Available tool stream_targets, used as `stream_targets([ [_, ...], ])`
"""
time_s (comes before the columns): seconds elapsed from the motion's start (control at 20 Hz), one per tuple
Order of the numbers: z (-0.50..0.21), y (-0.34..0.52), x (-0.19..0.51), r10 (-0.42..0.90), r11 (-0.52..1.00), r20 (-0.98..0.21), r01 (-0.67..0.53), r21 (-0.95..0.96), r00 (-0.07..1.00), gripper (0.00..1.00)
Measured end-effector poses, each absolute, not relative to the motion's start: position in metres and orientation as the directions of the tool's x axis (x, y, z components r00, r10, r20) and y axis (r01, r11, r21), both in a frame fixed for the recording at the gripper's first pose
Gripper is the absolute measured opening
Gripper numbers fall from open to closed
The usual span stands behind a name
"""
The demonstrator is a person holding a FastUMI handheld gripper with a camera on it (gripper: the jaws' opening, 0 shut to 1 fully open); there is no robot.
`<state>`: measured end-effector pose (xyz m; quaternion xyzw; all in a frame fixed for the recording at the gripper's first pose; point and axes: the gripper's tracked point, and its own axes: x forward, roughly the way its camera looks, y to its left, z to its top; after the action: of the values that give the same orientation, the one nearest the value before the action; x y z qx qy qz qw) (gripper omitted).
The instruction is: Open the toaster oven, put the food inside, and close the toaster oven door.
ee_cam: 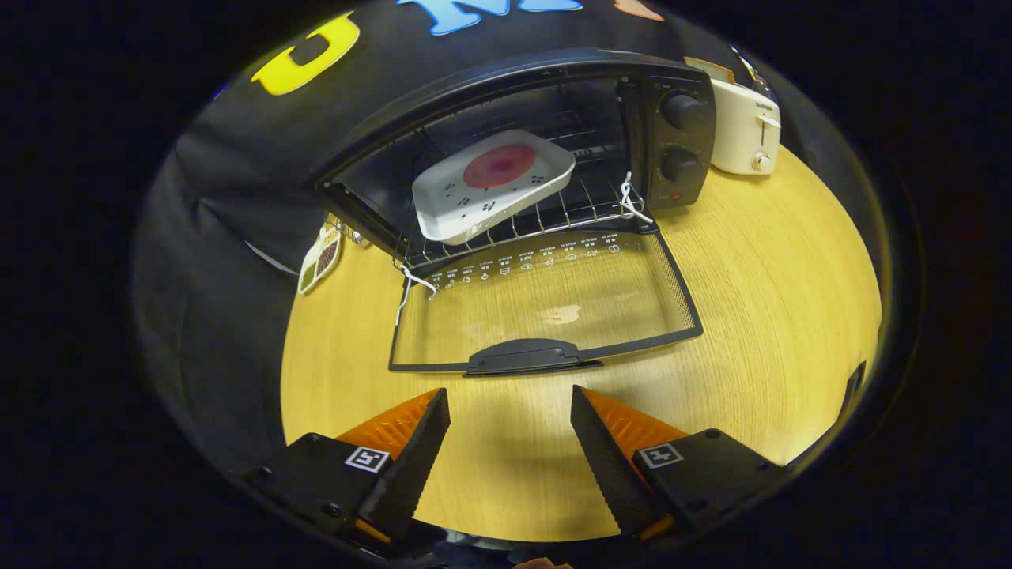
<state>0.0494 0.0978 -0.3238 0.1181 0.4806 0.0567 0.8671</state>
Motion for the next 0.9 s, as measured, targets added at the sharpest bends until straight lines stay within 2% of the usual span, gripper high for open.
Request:
stream_targets([
  [0.25,-0.348,0.096,0.052,0.131,0.990,-0.855,-0.029,0.135,0.501,0.98],
  [0.65,-0.372,0.092,0.071,0.042,0.999,-0.870,0.004,0.051,0.492,0.98],
  [0.9,-0.368,0.094,0.072,0.031,0.998,-0.872,0.027,0.051,0.489,0.98],
])
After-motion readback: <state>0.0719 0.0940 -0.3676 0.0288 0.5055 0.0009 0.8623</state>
